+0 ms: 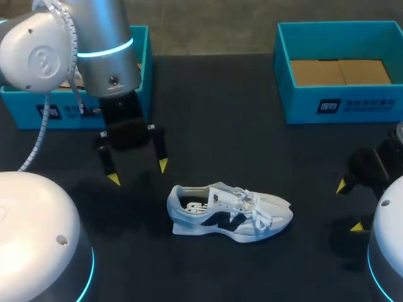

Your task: Take the shoe out of the shoebox, open the shoe tongue, remove and reinsert the insole, then place the shoe into the shoebox

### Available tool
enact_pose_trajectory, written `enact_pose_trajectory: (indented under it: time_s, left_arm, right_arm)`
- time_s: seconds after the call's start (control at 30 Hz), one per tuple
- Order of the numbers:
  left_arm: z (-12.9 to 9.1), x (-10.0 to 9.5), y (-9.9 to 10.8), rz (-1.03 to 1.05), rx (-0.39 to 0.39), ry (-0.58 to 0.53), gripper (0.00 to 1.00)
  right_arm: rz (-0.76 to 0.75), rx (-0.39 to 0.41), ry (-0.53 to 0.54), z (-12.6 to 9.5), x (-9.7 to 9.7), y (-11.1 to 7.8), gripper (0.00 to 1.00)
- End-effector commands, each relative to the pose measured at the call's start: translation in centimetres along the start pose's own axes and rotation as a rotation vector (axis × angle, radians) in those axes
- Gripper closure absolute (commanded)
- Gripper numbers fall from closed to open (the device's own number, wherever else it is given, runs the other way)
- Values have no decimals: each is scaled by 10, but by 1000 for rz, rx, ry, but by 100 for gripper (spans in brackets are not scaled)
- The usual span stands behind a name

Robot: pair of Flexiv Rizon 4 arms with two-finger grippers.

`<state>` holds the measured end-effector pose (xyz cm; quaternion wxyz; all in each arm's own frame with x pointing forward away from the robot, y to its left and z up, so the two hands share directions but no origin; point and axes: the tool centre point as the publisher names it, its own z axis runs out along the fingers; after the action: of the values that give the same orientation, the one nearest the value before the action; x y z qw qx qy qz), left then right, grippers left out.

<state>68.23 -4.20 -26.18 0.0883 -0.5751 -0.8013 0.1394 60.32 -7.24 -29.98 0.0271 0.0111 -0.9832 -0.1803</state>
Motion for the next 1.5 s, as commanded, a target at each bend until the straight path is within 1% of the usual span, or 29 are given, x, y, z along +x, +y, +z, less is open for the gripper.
enact_pose_trajectory:
  time_s: [0.03, 0.1, 0.13, 0.23, 0.27, 0.3, 0.33, 0.37, 0.43, 0.5, 0.53, 0.6, 0.63, 0.7, 0.73, 0.8, 0.87, 0.9, 0.93, 1.33, 1.37, 1.43, 1.5]
  left_arm:
    - [1, 0, 0, 0, -3, 1, 0]
    - [-4, 11, 4, -115, 82, -93, 0]
    - [-7, 18, 7, -157, 157, -127, 0]
    - [-11, 37, 14, -340, 233, -232, 0]
    - [-13, 43, 17, -416, 234, -272, 0]
    - [-14, 49, 19, -434, 250, -305, 0]
    - [-16, 56, 20, -458, 294, -331, 0]
    - [-17, 61, 22, -492, 305, -361, 0]
    - [-20, 70, 26, -550, 364, -429, 0]
    - [-19, 75, 28, -604, 402, -473, 0]
    - [-17, 78, 29, -641, 438, -490, 0]
    - [-13, 80, 29, -686, 458, -534, 0]
    - [-11, 81, 28, -676, 496, -550, 0]
    - [-6, 83, 26, -681, 528, -601, 0]
    - [-3, 83, 24, -676, 560, -617, 0]
    - [3, 83, 23, -714, 592, -662, 0]
    - [6, 83, 25, -786, 672, -697, 0]
    - [8, 83, 26, -823, 691, -701, 0]
    - [8, 83, 27, -835, 697, -682, 0]
    - [8, 83, 27, -835, 697, -682, 0]
    - [13, 81, 27, -858, 702, -723, 0]
    - [23, 80, 23, -911, 761, -777, 0]
    - [31, 78, 25, -935, 743, -854, 0]
  right_arm:
    - [0, 3, -3, 1, 2, 0, 0]
    - [0, 3, -3, 1, 2, 0, 0]
    - [0, 3, -3, 1, 2, 0, 0]
    - [0, 3, -3, 1, 2, 0, 0]
    - [0, 3, -3, 1, 2, 0, 0]
    - [0, 3, -3, 1, 2, 0, 0]
    - [0, 3, -3, 1, 2, 0, 0]
    - [0, 3, -3, 1, 2, 0, 0]
    - [0, 3, -3, 1, 2, 0, 0]
    - [0, 3, -3, 1, 2, 0, 0]
    - [0, 3, -3, 1, 2, 0, 0]
    - [0, 3, -3, 1, 2, 0, 0]
    - [0, 3, -3, 1, 2, 0, 0]
    - [0, 3, -3, 1, 2, 0, 0]
    - [0, 3, -3, 1, 2, 0, 0]
    - [0, 3, -3, 1, 2, 0, 0]
    - [0, 3, -3, 1, 2, 0, 0]
    - [0, 3, -3, 1, 2, 0, 0]
    - [0, 3, -3, 1, 2, 0, 0]
    - [0, 3, -3, 1, 2, 0, 0]
    - [0, 3, -3, 1, 2, 0, 0]
    - [0, 3, -3, 1, 2, 0, 0]
    - [0, 3, -3, 1, 2, 0, 0]
